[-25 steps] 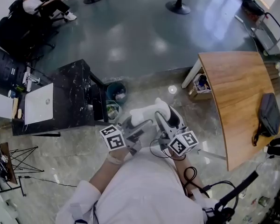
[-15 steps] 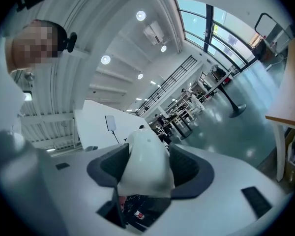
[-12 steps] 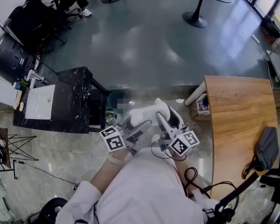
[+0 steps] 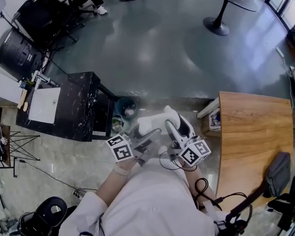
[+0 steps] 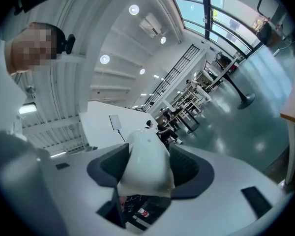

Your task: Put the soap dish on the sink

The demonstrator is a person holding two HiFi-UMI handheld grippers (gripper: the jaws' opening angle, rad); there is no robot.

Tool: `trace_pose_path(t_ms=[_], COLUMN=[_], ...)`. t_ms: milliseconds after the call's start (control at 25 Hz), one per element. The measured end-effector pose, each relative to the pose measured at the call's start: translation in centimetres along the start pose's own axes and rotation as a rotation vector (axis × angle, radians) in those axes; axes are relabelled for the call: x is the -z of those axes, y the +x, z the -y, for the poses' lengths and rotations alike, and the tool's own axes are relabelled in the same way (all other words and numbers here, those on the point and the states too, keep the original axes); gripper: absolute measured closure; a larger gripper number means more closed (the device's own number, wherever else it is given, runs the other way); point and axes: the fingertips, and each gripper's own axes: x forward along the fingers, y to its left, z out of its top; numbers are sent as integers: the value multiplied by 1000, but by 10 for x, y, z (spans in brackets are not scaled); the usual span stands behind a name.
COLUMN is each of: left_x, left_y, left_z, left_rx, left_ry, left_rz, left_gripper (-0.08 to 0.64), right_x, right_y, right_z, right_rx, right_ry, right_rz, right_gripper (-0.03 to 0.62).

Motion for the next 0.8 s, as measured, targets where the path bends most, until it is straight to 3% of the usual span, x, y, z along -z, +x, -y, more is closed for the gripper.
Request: trace_pose_path(t_ms=[440,800], left_x=[-20,-72], left_y=[-4,-34], left_z=[-38,-82], left_rx=[-16,-52], left_ry=[-11,-23], left_rz=[13,70], left_gripper=[207,207], right_x=[15,33], right_y=[40,113], right_z=[11,-5], right_rx=[-9,-47], right_ry=[2,-1], right_rz=[-30,-76], right_gripper=[322,321])
